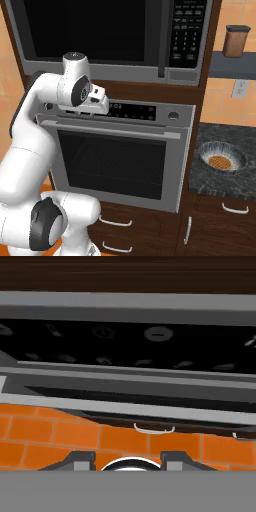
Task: Open the microwave, place the bowl with waffle inside the microwave, then close the microwave door and turn it on.
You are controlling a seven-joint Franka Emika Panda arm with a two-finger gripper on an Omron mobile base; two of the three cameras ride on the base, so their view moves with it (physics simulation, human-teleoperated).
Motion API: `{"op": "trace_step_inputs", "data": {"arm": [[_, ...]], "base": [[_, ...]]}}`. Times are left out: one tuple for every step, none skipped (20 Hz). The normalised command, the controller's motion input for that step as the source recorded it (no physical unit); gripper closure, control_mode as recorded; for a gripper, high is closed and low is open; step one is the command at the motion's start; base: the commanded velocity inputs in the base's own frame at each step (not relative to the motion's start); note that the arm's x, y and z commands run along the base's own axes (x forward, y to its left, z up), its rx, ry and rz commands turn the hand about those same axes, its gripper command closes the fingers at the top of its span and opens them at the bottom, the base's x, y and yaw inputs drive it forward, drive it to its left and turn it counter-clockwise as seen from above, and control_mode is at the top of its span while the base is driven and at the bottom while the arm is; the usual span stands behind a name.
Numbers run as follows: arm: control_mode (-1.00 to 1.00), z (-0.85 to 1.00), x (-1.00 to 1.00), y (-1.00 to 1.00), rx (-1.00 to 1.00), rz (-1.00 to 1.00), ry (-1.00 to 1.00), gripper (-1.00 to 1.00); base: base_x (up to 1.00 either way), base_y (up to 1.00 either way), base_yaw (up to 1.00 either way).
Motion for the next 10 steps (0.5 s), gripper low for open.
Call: {"op": "trace_step_inputs", "data": {"arm": [[-1.00,0.00,-0.09,0.00,0.00,0.00,-0.02,-1.00],[-1.00,0.00,-0.44,0.00,0.00,0.00,-0.08,-1.00],[-1.00,0.00,-0.68,0.00,0.00,0.00,-0.09,-1.00],[-1.00,-0.11,-0.77,0.00,0.00,0.00,-0.04,-1.00],[-1.00,-0.26,-0.89,0.00,0.00,0.00,0.00,-1.00],[-1.00,-0.39,-0.74,0.00,0.00,0.00,0.00,-1.00],[-1.00,-0.49,-0.71,0.00,0.00,0.00,0.00,-1.00],[-1.00,-0.53,-0.70,0.00,0.00,0.00,0.00,-1.00],[-1.00,-0.55,-0.60,0.00,0.00,0.00,0.01,-1.00],[-1.00,-0.50,-0.57,0.00,0.00,0.00,0.01,-1.00]], "base": [[0.00,0.00,0.00],[0.00,0.00,0.00],[0.00,0.00,0.00],[0.00,0.00,0.00],[0.00,0.00,0.00],[0.00,0.00,0.00],[0.00,0.00,0.00],[0.00,0.00,0.00],[0.00,0.00,0.00],[0.00,0.00,0.00]]}}
